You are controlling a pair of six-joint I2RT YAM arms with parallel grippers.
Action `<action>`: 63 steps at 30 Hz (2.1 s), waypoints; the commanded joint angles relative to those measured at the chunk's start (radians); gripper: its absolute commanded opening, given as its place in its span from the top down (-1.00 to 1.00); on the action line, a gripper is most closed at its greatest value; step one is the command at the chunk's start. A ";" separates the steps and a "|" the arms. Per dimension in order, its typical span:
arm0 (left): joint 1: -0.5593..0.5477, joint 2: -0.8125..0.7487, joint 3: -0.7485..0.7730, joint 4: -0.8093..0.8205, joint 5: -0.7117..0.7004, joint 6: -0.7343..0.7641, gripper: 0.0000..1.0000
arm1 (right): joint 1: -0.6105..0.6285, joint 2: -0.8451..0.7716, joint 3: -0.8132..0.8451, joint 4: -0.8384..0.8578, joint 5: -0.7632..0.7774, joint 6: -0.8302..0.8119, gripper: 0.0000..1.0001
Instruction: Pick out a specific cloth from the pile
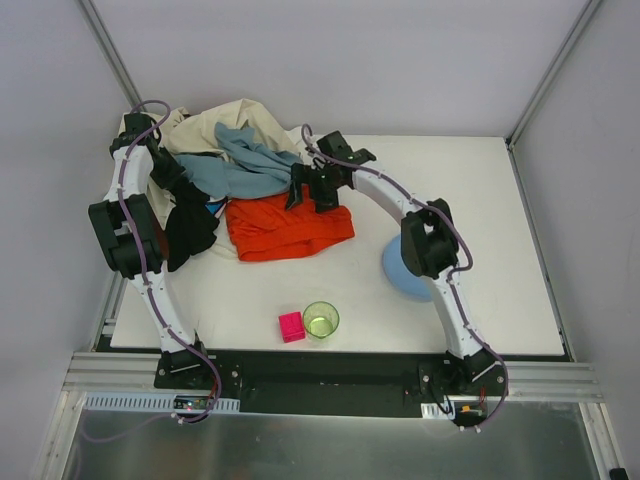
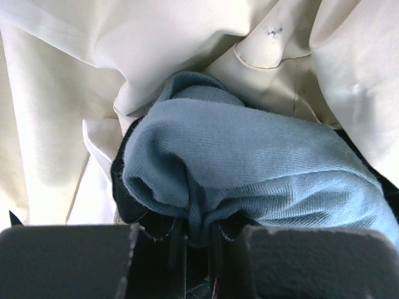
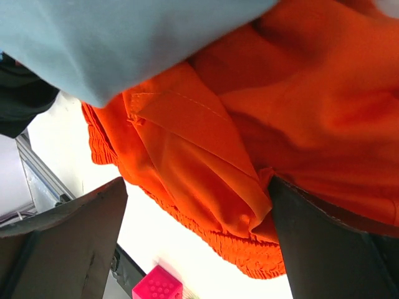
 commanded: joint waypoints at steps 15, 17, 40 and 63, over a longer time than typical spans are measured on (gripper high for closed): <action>0.009 -0.012 0.019 -0.010 -0.001 0.003 0.87 | 0.151 0.138 0.120 0.024 0.110 0.126 -0.54; 0.008 -0.012 0.021 -0.010 0.001 0.003 0.87 | 0.149 0.150 0.118 0.017 0.120 0.143 -0.17; 0.008 -0.015 0.021 -0.011 -0.019 0.011 0.87 | 0.116 -0.237 -0.047 0.041 0.133 0.054 0.99; 0.009 -0.029 0.015 -0.010 -0.021 0.014 0.88 | -0.133 -0.720 -0.034 -0.008 0.062 0.057 0.99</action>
